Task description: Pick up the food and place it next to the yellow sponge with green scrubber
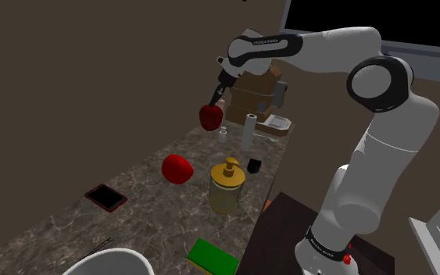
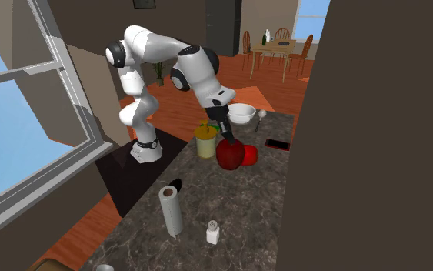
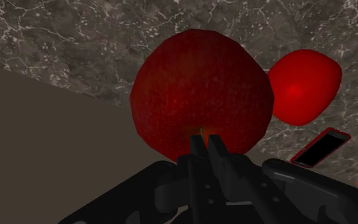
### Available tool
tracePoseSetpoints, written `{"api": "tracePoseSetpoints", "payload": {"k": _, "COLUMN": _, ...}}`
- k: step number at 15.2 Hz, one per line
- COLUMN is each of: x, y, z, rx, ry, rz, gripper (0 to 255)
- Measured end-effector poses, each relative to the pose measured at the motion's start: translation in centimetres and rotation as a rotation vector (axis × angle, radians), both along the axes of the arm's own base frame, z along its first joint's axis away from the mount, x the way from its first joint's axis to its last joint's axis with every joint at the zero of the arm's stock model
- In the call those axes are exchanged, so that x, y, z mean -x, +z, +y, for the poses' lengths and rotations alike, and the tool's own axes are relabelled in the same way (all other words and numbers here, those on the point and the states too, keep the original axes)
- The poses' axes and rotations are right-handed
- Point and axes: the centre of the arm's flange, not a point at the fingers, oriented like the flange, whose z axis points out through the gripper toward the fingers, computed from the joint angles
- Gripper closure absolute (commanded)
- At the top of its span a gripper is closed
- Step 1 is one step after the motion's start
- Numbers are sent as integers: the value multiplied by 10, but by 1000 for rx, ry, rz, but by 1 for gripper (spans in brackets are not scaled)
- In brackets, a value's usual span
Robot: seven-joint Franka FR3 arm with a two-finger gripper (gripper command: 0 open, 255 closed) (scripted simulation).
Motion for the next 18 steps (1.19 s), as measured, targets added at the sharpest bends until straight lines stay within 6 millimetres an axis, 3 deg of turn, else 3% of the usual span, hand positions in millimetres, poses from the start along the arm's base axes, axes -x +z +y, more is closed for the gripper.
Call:
{"api": "tracePoseSetpoints", "payload": {"k": 6, "x": 3, "y": 27, "z": 6, "rx": 0, "ry": 0, "rz": 0, "gripper": 255}}
{"api": "tracePoseSetpoints", "payload": {"k": 18, "x": 76, "y": 28, "z": 137, "rx": 1, "ry": 1, "rz": 1, "gripper": 255}}
